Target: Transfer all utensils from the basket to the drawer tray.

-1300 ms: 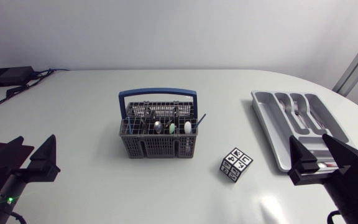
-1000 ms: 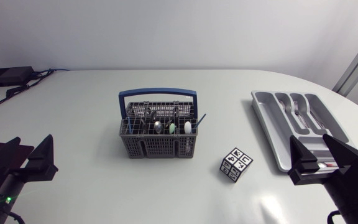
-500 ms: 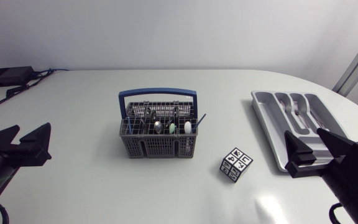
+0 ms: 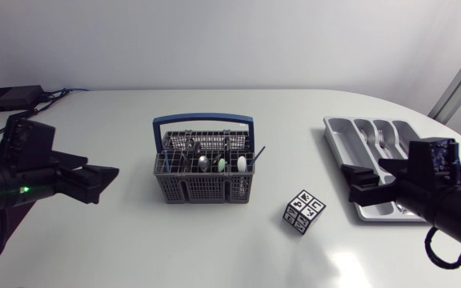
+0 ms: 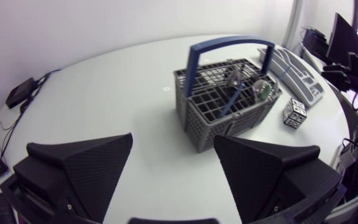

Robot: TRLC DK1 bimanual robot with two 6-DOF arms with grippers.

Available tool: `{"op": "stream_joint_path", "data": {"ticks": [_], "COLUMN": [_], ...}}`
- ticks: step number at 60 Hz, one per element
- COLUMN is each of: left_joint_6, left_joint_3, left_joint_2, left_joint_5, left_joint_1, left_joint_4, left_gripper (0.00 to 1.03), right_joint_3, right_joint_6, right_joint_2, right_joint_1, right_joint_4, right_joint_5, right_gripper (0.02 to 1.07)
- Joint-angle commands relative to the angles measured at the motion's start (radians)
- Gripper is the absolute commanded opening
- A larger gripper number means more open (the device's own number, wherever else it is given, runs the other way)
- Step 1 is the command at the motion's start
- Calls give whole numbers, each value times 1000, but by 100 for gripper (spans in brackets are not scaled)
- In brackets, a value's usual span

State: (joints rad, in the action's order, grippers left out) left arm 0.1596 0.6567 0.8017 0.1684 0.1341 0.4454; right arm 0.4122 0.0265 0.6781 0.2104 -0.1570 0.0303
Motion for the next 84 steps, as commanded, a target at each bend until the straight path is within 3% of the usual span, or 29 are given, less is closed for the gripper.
{"op": "stream_joint_path", "data": {"ticks": [1, 6, 14, 26, 29, 34, 43, 61, 84], "left_joint_6": [57, 95, 156, 193, 195, 198, 201, 235, 241], "left_joint_3": [46, 49, 46, 37, 20, -2, -42, -51, -51], "left_joint_2": [54, 94, 154, 254, 269, 309, 364, 410, 459], "left_joint_5": [52, 106, 186, 230, 232, 232, 233, 238, 238], "left_joint_1": [35, 59, 85, 105, 105, 105, 114, 144, 162], "left_joint_4": [18, 7, -39, -160, -221, -313, -464, -513, -576], "left_gripper": [91, 91, 91, 77, 74, 59, 51, 50, 4], "right_joint_3": [85, 149, 241, 255, 255, 255, 260, 257, 241], "right_joint_6": [1, -54, -174, -247, -247, -252, -252, -252, -255], "right_joint_2": [89, 170, 281, 313, 310, 307, 308, 308, 291], "right_joint_1": [30, 34, 26, 70, 90, 116, 153, 159, 182], "right_joint_4": [-73, -150, -302, -299, -292, -283, -279, -273, -273], "right_joint_5": [0, -32, -224, -340, -340, -336, -313, -308, -277], "right_gripper": [102, 102, 102, 102, 102, 102, 102, 102, 102]}}
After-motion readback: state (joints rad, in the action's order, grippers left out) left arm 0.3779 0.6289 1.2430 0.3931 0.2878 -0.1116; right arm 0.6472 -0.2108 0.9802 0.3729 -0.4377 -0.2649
